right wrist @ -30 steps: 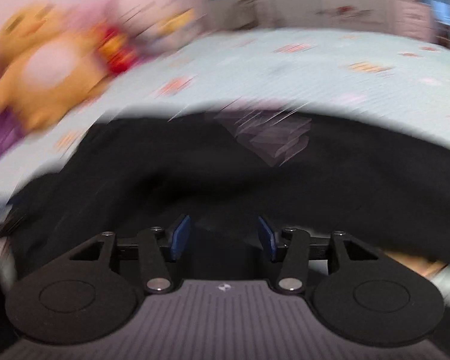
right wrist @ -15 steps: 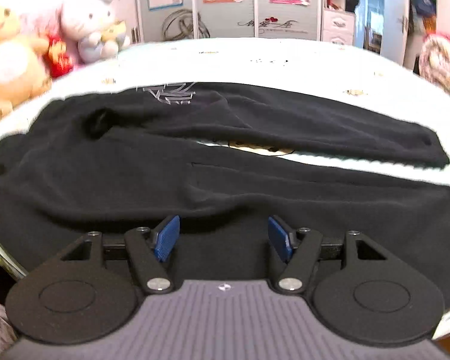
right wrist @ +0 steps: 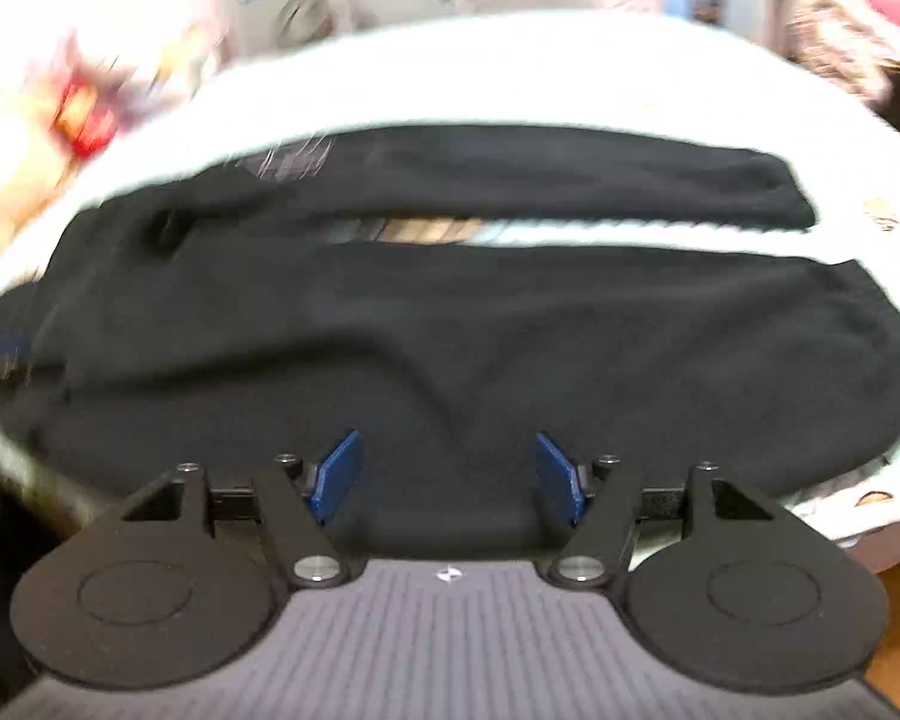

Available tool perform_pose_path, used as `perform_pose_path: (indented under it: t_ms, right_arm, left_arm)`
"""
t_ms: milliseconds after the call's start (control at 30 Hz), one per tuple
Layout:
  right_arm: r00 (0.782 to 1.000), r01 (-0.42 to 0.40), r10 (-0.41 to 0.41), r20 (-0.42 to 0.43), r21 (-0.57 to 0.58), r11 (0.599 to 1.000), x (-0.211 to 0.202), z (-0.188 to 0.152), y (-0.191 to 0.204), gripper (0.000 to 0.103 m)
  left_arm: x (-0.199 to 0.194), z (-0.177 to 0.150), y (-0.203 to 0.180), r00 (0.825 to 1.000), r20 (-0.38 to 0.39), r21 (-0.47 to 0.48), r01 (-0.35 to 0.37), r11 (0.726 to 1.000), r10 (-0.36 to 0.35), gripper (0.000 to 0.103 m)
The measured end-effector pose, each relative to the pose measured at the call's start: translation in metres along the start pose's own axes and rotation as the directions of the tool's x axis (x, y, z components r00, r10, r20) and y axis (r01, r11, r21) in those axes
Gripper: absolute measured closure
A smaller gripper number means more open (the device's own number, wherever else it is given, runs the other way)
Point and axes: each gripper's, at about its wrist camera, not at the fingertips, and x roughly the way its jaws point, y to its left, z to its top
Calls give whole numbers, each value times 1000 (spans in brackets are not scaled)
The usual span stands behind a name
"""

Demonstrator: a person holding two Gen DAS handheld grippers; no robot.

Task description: Fold clothes

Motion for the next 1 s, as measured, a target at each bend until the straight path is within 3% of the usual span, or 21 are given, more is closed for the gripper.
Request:
perform_pose_path:
  t_ms: [200, 300, 367, 433, 533, 700, 767, 900, 1000]
  right_arm:
    - [994, 107, -110, 26, 70, 992, 24, 0, -23, 38]
    - [991, 119, -119, -66, -11, 993, 30, -12, -23, 39]
    - [985, 122, -128, -115, -53, 991, 30, -18, -25, 39]
    - [987, 132, -133, -86, -14, 991, 9, -18, -39, 40]
    - [983, 153, -164, 84, 122, 981, -25, -5, -75, 39]
    - [972, 184, -201, 118, 144, 972, -11, 28, -101, 38]
    - [976, 187, -197, 93, 103, 977, 13, 35, -92, 38]
    - [963, 269, -270, -25, -34, 963, 65, 24, -94, 37]
    - [976, 211, -209, -53, 25, 977, 36, 2, -119, 36]
  left_arm:
    - [22, 9, -35, 997, -38, 96, 72, 993, -69, 17]
    - [34, -2, -49, 991, -116, 128, 81, 989, -66, 18]
    - [30, -6, -45, 991, -108, 113, 95, 989, -83, 18]
    - [30, -4, -43, 991, -106, 79, 95, 992, -86, 18]
    - [29, 6, -50, 990, -84, 71, 116, 991, -110, 18]
    - [38, 32, -82, 987, -49, 123, 161, 979, -156, 17]
    - [52, 37, -100, 984, -64, 162, 172, 972, -164, 17]
    - [69, 23, -117, 982, -122, 214, 168, 962, -145, 16]
    - [61, 19, -103, 975, -130, 156, 198, 968, -179, 16]
